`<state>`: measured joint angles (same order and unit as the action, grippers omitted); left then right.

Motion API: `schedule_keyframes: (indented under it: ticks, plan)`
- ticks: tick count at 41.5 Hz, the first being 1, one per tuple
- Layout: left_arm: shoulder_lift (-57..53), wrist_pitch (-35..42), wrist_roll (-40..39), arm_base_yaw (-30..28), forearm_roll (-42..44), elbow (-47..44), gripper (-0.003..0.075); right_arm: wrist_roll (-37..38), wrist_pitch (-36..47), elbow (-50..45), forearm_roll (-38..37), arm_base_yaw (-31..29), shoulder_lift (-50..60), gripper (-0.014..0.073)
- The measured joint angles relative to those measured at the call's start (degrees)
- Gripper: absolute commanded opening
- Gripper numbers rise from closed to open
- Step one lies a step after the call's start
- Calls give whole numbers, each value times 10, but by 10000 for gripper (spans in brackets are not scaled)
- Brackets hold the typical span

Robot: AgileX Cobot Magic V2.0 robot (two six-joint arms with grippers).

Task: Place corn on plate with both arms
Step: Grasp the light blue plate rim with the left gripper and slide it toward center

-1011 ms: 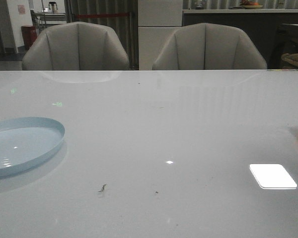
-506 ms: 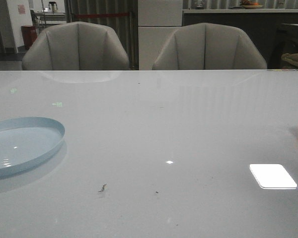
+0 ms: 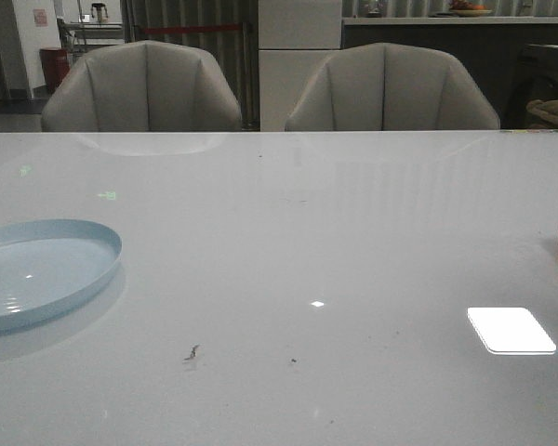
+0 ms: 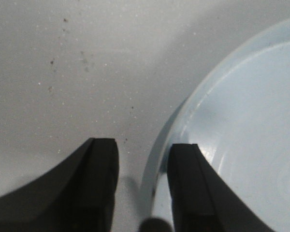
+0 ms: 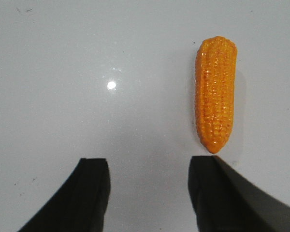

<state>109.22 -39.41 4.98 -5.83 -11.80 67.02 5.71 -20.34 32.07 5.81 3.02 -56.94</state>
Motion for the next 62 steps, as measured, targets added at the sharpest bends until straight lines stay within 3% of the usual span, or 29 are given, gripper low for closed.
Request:
schedule_keyframes:
  ticks: [4,19,32,47,62]
  plan:
    - [1,1,0,0,-6,1,86,0,0,0,0,0,0,477]
    - [5,-26,-1,0,-28,34,101,0,0,0,0,0,0,477]
    - [10,-91,-1,15,-145,122,94,0,0,0,0,0,0,477]
    - [10,-105,-1,131,-175,136,94,0,0,0,0,0,0,477]
    - [11,-51,-1,240,-178,136,94,1,-2,0,0,0,0,477]
